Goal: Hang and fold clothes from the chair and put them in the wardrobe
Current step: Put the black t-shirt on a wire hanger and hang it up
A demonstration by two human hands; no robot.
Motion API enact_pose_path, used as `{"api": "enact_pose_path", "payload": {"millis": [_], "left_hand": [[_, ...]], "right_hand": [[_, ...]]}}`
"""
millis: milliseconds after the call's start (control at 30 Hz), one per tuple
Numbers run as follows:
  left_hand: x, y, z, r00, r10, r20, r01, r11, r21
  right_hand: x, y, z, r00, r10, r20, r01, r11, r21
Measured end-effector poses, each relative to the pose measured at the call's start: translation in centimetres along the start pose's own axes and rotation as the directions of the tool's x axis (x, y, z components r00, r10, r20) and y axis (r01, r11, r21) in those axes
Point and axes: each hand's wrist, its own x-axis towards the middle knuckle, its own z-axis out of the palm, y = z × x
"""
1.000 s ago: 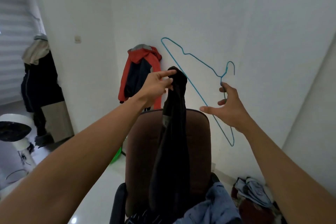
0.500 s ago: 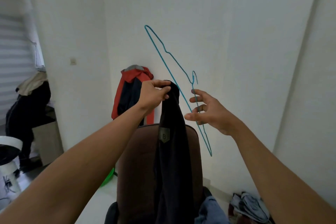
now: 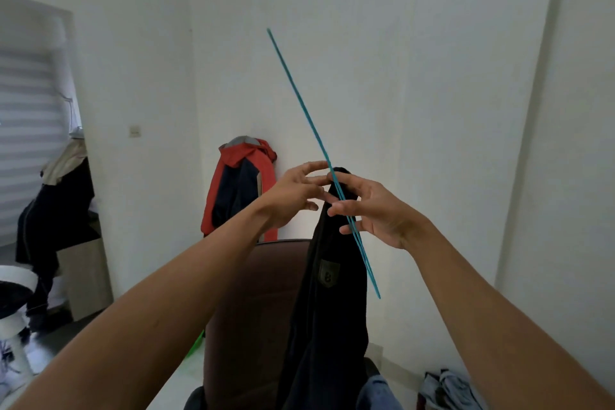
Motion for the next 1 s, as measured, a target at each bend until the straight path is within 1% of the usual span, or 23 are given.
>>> {"api": "enact_pose_path", "payload": {"millis": [33, 100, 167, 233, 300, 333, 367, 433, 467, 533, 633, 700, 767, 833, 1000], "left_hand": [[0.0, -0.1, -0.1, 1.000, -0.018, 0.005, 0.018, 1.000, 0.014], [0.0, -0.1, -0.4, 0.999, -0.043, 0.002, 0.042, 0.994, 0.098], [-0.1, -0.1, -0.4, 0.999, -0.033, -0.028, 0.038, 0.985, 0.168], [-0.3, -0.4, -0.2, 0.994, 0.020, -0.109, -0.001, 0.985, 0.173], [-0.3, -1.1, -0.3, 0.969, 0.068, -0.235, -0.035, 0.989, 0.144], [-0.3, -1.5, -0.4, 0.958, 0.070, -0.277, -0.032, 0.990, 0.138], [-0.2, -2.0, -0.4, 0.956, 0.060, -0.288, -0.017, 0.988, 0.151], [-0.2, -3.3, -0.4, 0.968, 0.019, -0.249, 0.030, 0.981, 0.193], [-0.1, -4.1, -0.2, 0.974, -0.004, -0.226, 0.047, 0.981, 0.187], [-0.2, -5.5, 0.2, 0.983, -0.050, -0.175, 0.075, 0.987, 0.143], [-0.2, -7.1, 1.0, 0.992, -0.107, -0.074, 0.115, 0.987, 0.116], [0.0, -7.2, 1.6, 0.991, -0.134, 0.008, 0.133, 0.990, 0.052], [0.4, -7.1, 1.9, 0.981, -0.175, 0.085, 0.178, 0.984, -0.025], [0.5, -6.8, 2.1, 0.960, -0.233, 0.153, 0.242, 0.969, -0.042], [0.3, -6.3, 1.4, 0.901, -0.329, 0.281, 0.327, 0.943, 0.055]], "right_hand": [[-0.1, 0.1, 0.0, 1.000, 0.008, -0.008, -0.008, 1.000, -0.010], [-0.3, 0.3, -0.1, 1.000, 0.027, -0.017, -0.027, 1.000, -0.016], [-0.5, 0.3, -0.5, 0.999, 0.041, -0.016, -0.041, 0.999, -0.016], [-0.7, 0.2, -1.0, 0.999, 0.044, -0.026, -0.045, 0.999, -0.019], [-0.8, -0.2, -1.7, 0.999, 0.039, -0.031, -0.040, 0.999, -0.020], [-0.9, -0.4, -2.1, 0.999, 0.035, -0.029, -0.036, 0.999, -0.026], [-1.0, -0.8, -2.5, 0.999, 0.029, -0.026, -0.030, 0.999, -0.044], [-1.2, -1.8, -3.1, 1.000, 0.010, -0.029, -0.013, 0.993, -0.115], [-1.3, -2.3, -3.4, 0.999, -0.007, -0.035, 0.001, 0.986, -0.167], [-1.3, -3.3, -3.6, 0.998, -0.046, -0.048, 0.032, 0.964, -0.262], [-1.4, -4.2, -3.7, 0.995, -0.095, -0.041, 0.077, 0.943, -0.323], [-1.6, -4.9, -3.7, 0.992, -0.122, -0.041, 0.099, 0.930, -0.354], [-1.8, -5.4, -3.8, 0.990, -0.135, -0.045, 0.108, 0.918, -0.381], [-2.0, -5.5, -4.2, 0.990, -0.132, -0.052, 0.100, 0.909, -0.405], [-2.5, -5.5, -5.2, 0.991, -0.107, -0.083, 0.059, 0.893, -0.446]]}}
